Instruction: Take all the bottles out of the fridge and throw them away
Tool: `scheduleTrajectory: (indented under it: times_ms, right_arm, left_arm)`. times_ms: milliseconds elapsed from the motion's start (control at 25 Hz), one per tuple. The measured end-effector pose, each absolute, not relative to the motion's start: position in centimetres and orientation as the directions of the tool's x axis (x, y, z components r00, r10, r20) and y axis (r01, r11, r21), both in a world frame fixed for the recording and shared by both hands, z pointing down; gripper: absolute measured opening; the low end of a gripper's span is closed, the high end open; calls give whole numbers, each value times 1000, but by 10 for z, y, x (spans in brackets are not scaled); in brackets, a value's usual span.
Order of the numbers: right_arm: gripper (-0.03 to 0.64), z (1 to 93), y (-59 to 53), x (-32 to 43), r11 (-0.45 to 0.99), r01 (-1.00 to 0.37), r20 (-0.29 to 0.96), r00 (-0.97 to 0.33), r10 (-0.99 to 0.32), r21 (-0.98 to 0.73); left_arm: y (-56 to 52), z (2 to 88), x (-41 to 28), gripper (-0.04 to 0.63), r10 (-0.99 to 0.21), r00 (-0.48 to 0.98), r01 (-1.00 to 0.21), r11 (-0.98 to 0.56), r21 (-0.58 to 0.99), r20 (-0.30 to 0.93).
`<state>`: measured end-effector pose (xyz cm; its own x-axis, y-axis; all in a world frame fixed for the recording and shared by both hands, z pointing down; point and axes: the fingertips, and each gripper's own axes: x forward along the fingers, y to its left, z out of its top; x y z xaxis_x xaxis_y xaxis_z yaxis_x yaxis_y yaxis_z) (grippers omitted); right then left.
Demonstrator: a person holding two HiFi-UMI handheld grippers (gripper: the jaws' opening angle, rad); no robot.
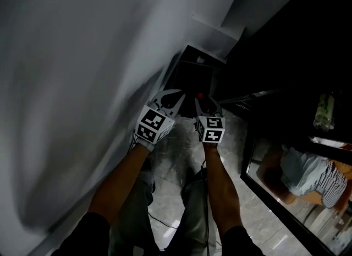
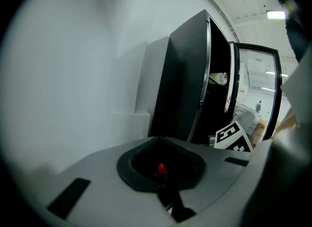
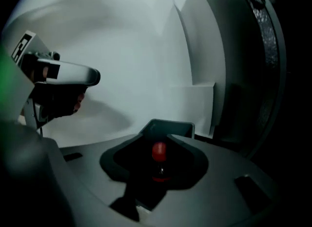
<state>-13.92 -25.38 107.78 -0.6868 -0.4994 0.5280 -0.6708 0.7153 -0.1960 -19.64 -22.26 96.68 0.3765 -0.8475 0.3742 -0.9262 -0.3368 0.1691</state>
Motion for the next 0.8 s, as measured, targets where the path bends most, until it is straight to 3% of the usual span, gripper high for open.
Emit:
scheduleTrajectory:
  times_ms: [40, 80, 280, 800]
  right_arm:
    - [104, 1073, -255, -139, 714, -678, 524, -678, -516, -176]
    - [66, 1068, -254, -139, 713, -682, 521, -674, -524, -163]
    - [16, 1012, -237, -129, 714, -681, 515, -676, -527, -162]
    - [8, 703, -177, -81, 711, -672, 417, -717, -558, -204]
  left_arm:
    - [-222, 965, -197, 6, -847, 376, -927, -336, 170, 375]
    - [-220, 961, -198, 6, -848, 373, -927, -332, 171, 377]
    - [-206, 917, -198, 6, -851, 364, -931, -318, 181, 380]
    - [-163, 648, -158, 6, -874, 396, -913, -341, 225, 281]
